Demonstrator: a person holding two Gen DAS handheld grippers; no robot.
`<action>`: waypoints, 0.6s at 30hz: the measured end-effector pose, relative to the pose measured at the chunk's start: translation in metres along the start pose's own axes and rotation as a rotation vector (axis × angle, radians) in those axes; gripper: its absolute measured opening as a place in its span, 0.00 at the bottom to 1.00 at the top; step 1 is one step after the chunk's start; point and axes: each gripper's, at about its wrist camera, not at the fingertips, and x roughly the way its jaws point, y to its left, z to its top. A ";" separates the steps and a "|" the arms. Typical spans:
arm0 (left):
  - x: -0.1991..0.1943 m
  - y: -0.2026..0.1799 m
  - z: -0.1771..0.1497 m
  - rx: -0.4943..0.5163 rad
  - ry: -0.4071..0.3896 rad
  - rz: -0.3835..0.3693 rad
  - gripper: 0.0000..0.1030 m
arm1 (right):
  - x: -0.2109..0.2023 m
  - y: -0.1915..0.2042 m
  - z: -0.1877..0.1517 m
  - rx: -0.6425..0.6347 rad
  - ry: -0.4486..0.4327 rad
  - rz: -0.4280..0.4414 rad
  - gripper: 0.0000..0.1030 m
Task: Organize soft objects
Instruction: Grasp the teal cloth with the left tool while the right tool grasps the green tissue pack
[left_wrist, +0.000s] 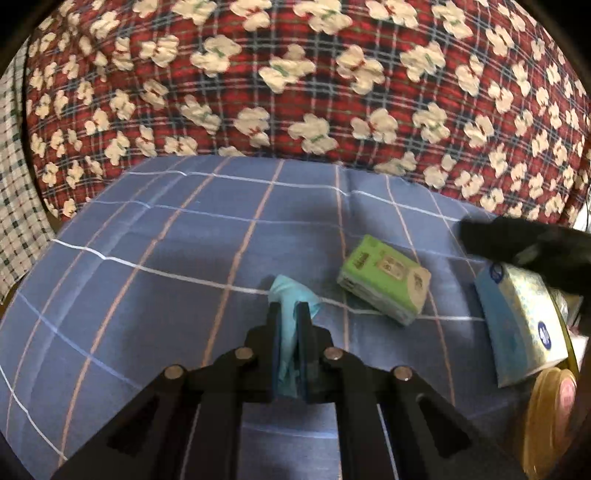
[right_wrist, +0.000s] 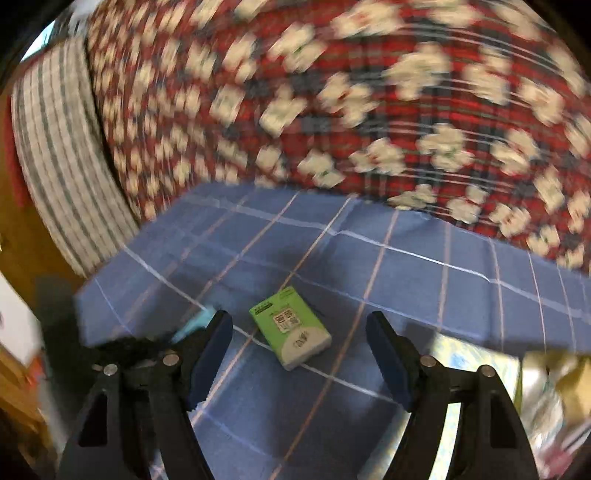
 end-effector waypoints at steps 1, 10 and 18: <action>-0.001 0.003 0.000 -0.007 -0.004 0.002 0.05 | 0.011 0.008 0.003 -0.035 0.032 -0.013 0.74; 0.006 0.030 0.000 -0.136 0.025 -0.042 0.05 | 0.085 0.010 0.012 -0.072 0.222 -0.036 0.74; 0.008 0.035 -0.001 -0.160 0.028 -0.037 0.05 | 0.108 0.018 0.012 -0.100 0.272 -0.054 0.74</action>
